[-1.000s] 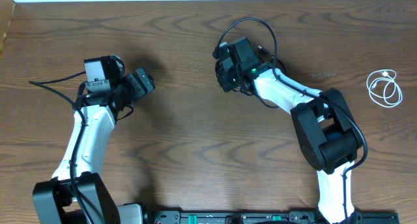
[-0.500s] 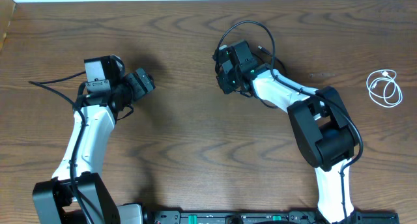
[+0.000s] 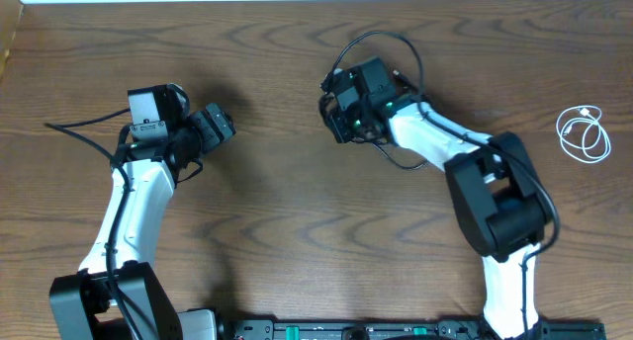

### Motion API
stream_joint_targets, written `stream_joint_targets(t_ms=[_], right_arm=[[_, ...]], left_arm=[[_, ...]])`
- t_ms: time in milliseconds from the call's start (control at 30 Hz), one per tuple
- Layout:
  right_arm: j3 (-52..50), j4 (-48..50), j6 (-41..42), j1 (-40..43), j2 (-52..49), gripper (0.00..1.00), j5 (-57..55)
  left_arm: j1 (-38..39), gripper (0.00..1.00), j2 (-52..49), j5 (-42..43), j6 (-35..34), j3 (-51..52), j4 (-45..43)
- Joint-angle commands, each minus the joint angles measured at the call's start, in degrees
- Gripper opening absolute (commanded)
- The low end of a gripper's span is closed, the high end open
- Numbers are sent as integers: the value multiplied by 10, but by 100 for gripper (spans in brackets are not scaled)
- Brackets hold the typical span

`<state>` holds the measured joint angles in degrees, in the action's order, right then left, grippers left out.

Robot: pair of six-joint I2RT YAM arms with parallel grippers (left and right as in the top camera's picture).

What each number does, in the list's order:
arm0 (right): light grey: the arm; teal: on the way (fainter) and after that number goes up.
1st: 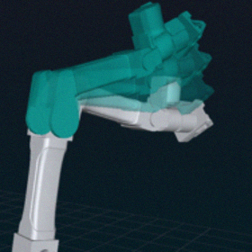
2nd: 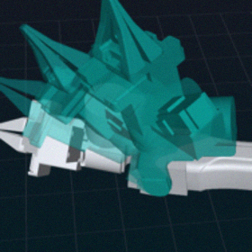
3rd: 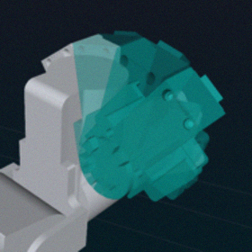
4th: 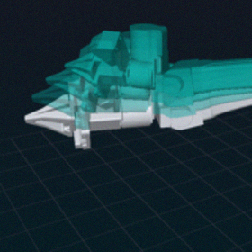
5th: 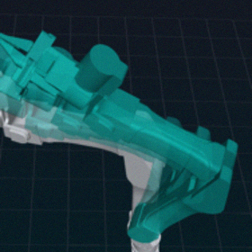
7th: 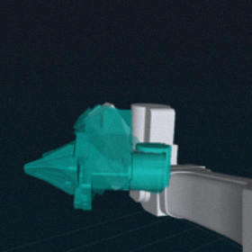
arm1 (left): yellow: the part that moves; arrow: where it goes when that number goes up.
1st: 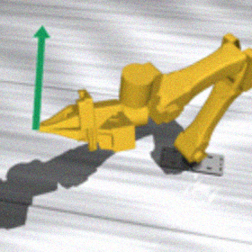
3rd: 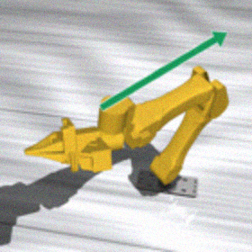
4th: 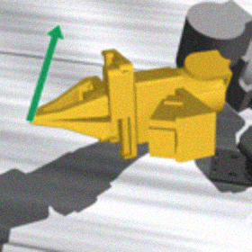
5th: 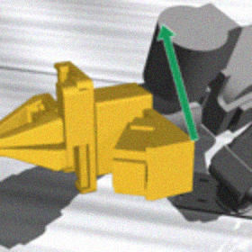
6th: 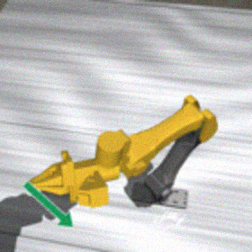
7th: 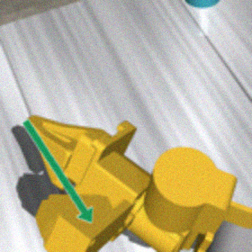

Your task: Untangle cables

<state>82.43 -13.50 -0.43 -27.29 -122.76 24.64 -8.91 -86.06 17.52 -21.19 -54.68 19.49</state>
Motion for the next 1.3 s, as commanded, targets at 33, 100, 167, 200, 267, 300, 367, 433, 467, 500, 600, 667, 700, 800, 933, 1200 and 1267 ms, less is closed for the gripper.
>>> stream_joint_targets(t_ms=[33,100,167,200,267,300,367,433,467,500,600,667,700,800,933,1200,1267], right_arm=[[3,2,-5,37,63,1,207],[3,3,-11,53,63,1,284],[3,2,-15,71,61,1,363],[3,2,-20,76,60,1,387],[3,4,-24,84,60,1,417],[3,4,-24,87,60,1,429],[3,4,-24,92,60,1,457],[3,5,-31,96,60,1,489],[3,4,-40,98,60,1,510],[3,4,-49,100,60,1,527],[3,4,-52,105,60,1,545],[3,4,-52,108,60,1,552],[3,4,-52,110,60,1,555],[3,4,-52,113,60,1,557],[3,20,-52,111,60,1,605],[3,40,-52,101,60,1,649],[3,43,-52,96,60,1,648]], left_arm=[[-2,98,1,-4,1,-7,2],[-2,98,1,-4,1,-7,2],[-2,98,1,-4,1,-7,2],[-2,98,1,-4,1,-7,2],[-2,98,1,-4,-1,-7,1],[-2,98,1,-1,-7,-7,-5],[-2,98,1,-2,-8,-7,-18],[-2,98,1,-2,-8,-7,-20],[-2,98,1,-2,-8,-7,-20],[-2,98,1,-1,-8,-7,-20],[-2,98,1,71,-45,-7,-19],[-2,98,1,141,-81,-7,-28],[-1,98,1,175,-95,-7,-38],[-1,98,1,256,-136,-7,-56],[-1,98,1,363,-171,-7,-94],[3,99,1,461,-323,-7,-246],[11,98,1,461,-339,-7,-264]])
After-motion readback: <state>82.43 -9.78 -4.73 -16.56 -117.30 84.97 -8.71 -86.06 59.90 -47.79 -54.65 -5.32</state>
